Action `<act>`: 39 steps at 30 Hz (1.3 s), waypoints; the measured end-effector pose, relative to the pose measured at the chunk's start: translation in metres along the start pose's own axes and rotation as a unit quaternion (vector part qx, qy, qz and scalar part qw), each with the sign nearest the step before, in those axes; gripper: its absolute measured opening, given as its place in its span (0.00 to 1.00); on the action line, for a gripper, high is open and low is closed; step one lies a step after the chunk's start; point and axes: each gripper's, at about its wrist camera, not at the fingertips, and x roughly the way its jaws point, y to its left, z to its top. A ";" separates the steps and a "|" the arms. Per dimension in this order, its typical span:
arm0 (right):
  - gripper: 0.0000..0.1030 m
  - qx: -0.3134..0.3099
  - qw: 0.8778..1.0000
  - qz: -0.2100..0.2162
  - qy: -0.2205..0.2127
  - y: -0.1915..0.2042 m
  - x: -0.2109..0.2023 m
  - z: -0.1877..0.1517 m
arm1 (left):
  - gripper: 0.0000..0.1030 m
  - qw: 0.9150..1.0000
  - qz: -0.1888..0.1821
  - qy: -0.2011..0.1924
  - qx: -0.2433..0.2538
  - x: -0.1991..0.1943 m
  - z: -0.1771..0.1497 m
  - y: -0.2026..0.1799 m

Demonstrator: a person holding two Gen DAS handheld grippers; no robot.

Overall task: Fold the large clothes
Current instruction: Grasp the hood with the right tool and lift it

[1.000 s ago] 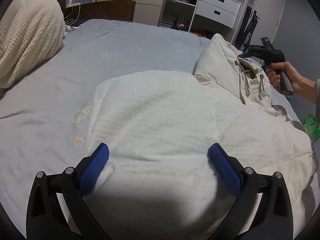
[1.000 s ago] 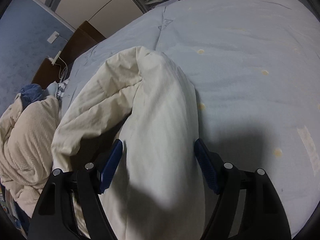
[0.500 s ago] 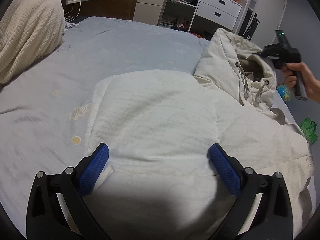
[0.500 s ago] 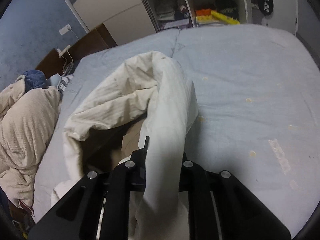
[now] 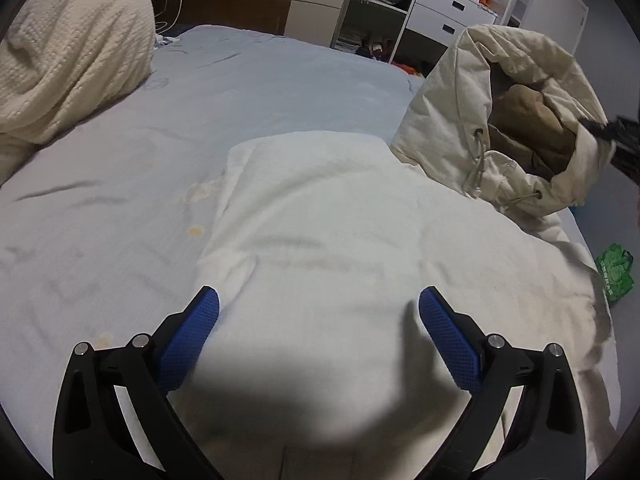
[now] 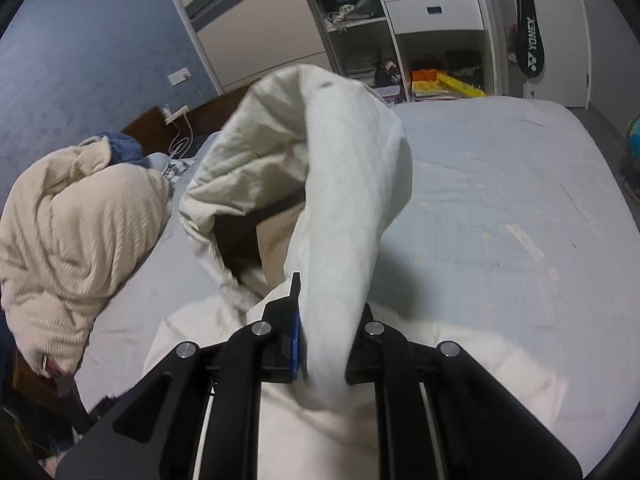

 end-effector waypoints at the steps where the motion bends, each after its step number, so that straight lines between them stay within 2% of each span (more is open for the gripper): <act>1: 0.10 -0.001 1.000 0.002 -0.003 0.003 -0.006 -0.009 | 0.93 1.000 0.001 0.002 0.000 -0.005 0.000 0.001; 6: 0.10 -0.012 1.000 0.007 -0.013 0.015 -0.038 -0.062 | 0.93 1.000 -0.004 0.015 -0.014 -0.032 -0.003 0.006; 14: 0.10 -0.053 0.999 0.006 0.003 0.021 -0.051 -0.128 | 0.93 1.000 -0.016 -0.002 -0.009 -0.076 0.005 -0.006; 19: 0.10 -0.081 0.997 -0.005 0.006 0.029 -0.051 -0.152 | 0.93 0.999 -0.042 -0.010 0.005 -0.094 0.009 -0.031; 25: 0.10 -0.094 0.996 -0.010 0.003 0.030 -0.051 -0.165 | 0.93 0.996 -0.074 -0.013 0.040 -0.103 0.019 -0.073; 29: 0.10 -0.093 0.996 -0.010 0.000 0.029 -0.052 -0.169 | 0.93 0.993 -0.118 -0.004 0.030 -0.103 0.032 -0.097; 35: 0.10 -0.099 0.995 -0.013 -0.002 0.031 -0.050 -0.175 | 0.93 0.977 -0.209 0.010 -0.026 -0.100 0.061 -0.133; 39: 0.10 -0.097 0.995 -0.011 -0.004 0.029 -0.048 -0.176 | 0.93 0.968 -0.238 0.045 -0.069 -0.080 0.068 -0.146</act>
